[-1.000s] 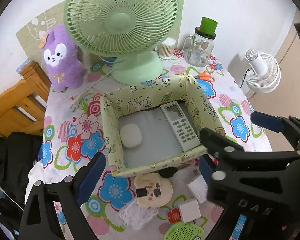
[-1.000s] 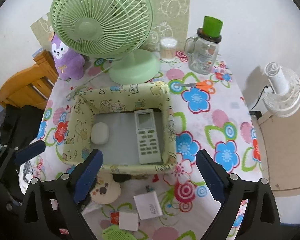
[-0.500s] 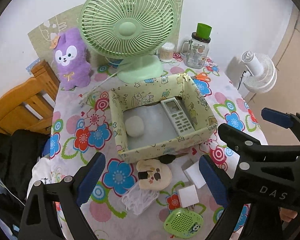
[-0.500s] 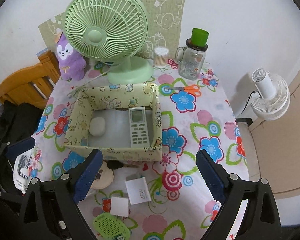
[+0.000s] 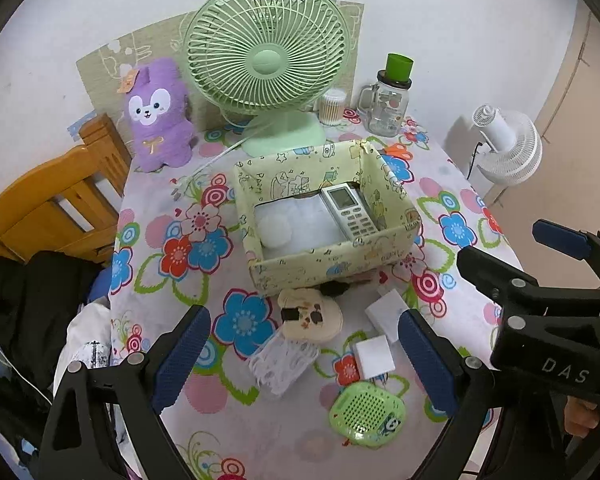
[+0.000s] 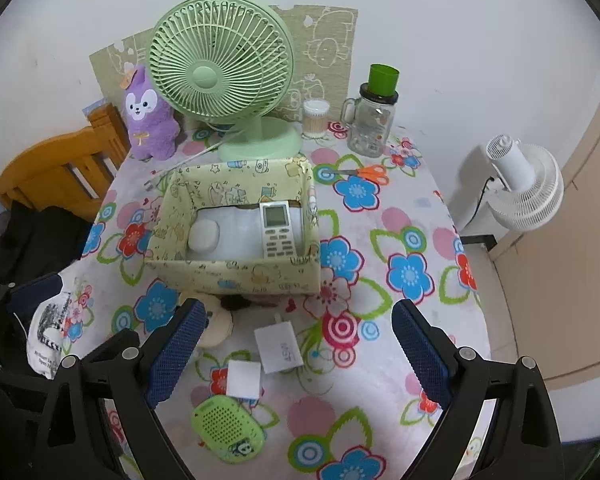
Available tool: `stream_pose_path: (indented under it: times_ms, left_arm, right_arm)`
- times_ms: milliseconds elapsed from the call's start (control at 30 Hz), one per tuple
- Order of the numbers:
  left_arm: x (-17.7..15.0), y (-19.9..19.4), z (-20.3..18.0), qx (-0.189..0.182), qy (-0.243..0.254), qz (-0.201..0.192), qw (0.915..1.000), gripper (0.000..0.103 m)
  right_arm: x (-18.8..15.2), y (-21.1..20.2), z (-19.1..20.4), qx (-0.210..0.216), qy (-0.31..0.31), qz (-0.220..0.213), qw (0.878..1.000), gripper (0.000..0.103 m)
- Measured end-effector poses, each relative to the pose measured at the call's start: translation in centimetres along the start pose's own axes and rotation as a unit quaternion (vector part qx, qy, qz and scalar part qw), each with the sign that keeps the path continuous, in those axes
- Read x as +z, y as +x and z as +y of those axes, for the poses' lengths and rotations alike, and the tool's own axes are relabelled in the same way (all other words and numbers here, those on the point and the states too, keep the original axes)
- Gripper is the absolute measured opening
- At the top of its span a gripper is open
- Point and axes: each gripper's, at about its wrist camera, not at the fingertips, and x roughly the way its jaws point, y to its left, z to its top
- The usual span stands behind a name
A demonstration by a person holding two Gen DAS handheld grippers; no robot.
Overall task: Organize rigid objects
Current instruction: 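Lift both open tools out of the box toward the remaining items, then grasp the clear floss-pick box with the left tool while the right tool grasps the white charger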
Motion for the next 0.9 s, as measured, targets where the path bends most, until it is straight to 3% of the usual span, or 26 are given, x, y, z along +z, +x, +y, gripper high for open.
stream_pose_path:
  times_ms: [400,900]
  left_arm:
    - [-3.1,-0.5,1.6,-0.004,-0.009,0.001,1.0000,0.097]
    - [-5.2,4.0,2.5,-0.012,-0.011,0.051,0.9986,0.098]
  right_arm:
    - [-2.9,-1.0,1.0,0.007,0.001,-0.005,1.000,0.096]
    - [-5.4,2.8,1.7,0.018,-0.003,0.035,0.999,0.096]
